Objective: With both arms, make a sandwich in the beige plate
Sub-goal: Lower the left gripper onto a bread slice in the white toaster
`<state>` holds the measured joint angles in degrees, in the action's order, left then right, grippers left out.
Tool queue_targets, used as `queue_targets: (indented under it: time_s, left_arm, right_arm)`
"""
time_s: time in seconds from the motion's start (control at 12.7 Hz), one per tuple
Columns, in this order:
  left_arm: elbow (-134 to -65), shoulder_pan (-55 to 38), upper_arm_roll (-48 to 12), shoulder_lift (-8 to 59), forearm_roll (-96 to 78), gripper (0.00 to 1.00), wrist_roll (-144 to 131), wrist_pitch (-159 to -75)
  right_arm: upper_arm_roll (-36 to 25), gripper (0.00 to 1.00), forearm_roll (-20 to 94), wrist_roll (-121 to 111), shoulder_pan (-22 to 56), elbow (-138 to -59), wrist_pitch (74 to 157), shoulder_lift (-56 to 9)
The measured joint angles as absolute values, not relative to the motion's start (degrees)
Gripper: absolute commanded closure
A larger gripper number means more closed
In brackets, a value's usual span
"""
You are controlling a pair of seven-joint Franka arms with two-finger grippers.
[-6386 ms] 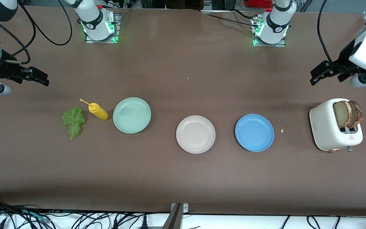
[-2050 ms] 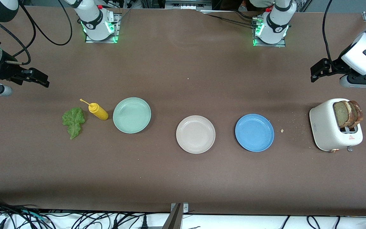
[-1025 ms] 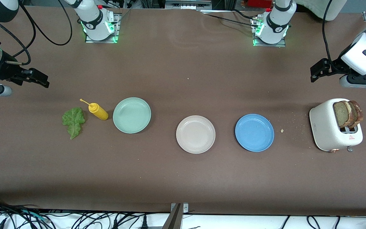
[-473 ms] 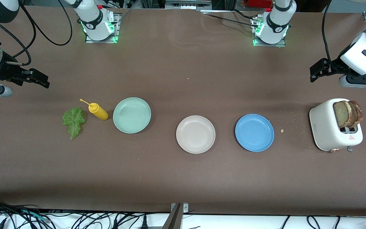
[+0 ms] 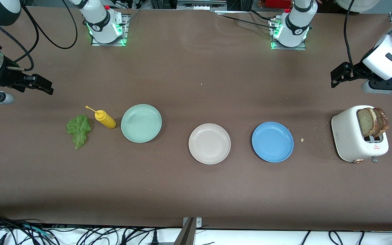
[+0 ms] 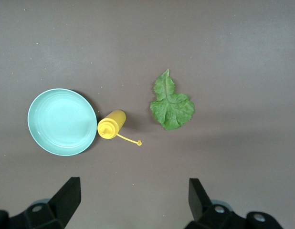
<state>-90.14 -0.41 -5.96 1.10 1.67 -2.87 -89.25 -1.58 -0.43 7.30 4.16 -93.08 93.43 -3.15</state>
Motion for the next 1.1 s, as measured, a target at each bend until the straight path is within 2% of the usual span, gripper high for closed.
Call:
queue_targets:
  time_s: [0.87,1.1]
  left_arm:
    - [-90.2,1.4,-5.2,4.8,2.6,0.00,-2.9,-90.7]
    - [-90.3,4.2,-4.8,8.1,5.4,0.00,-2.7,-92.0]
  right_arm:
    - [-1.6,0.00,-0.4,7.3,4.2,-93.1,93.4,-3.2]
    - [-1.6,0.00,-0.4,7.3,4.2,-93.1,93.5,-3.3]
